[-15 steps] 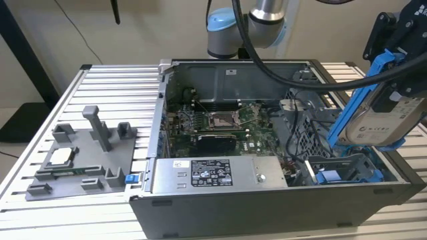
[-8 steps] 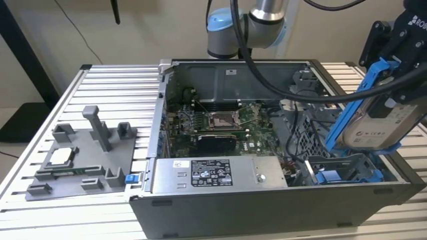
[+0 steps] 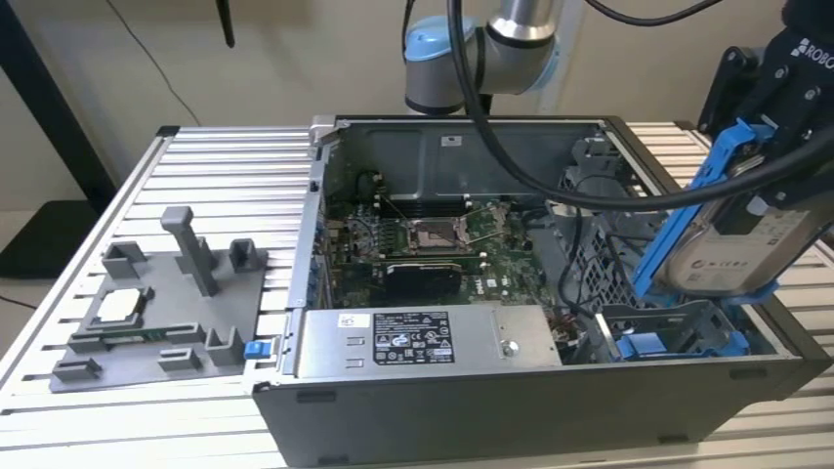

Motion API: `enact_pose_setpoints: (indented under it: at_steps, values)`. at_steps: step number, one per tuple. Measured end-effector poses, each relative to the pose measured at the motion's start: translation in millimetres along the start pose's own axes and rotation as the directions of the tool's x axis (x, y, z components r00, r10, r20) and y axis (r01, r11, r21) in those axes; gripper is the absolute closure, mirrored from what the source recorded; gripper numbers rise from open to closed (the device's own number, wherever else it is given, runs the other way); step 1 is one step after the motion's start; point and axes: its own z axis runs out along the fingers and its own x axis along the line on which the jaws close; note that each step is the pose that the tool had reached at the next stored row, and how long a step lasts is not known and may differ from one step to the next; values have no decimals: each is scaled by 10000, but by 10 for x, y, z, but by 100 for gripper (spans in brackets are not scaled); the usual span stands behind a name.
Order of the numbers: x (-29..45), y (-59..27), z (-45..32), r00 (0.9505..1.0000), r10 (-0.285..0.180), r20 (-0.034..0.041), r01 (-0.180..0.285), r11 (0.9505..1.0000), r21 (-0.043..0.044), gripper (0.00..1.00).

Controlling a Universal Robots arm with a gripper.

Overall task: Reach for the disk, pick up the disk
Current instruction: 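Pick up the disk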

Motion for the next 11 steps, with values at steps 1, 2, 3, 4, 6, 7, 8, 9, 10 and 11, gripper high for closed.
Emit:
enact_pose_setpoints:
  at_steps: [1, 2, 3, 4, 6, 7, 8, 9, 10, 11]
  values:
    - [1, 6, 5, 10000, 1, 1, -1, 10000, 0, 100]
    - [2, 12, 9, 10000, 0, 2, 0, 10000, 0, 100]
    - [2, 20, 11, 10000, 0, 2, 0, 10000, 0, 100]
    - [2, 29, 12, 10000, 0, -1, 0, 10000, 0, 100]
    - [4, 39, 15, 10000, 1, 0, -1, 10000, 0, 100]
    - [4, 49, 16, 10000, 0, -1, 0, 10000, 0, 100]
    - [5, 62, 17, 10000, 0, 1, 0, 10000, 0, 100]
    - [5, 66, 17, 10000, -2, 0, 2, 10000, 0, 100]
    - [5, 66, 17, 10000, -15, -1, 15, 10000, 0, 100]
    - [5, 67, 17, 10000, -35, -2, 35, 10000, -1, 100]
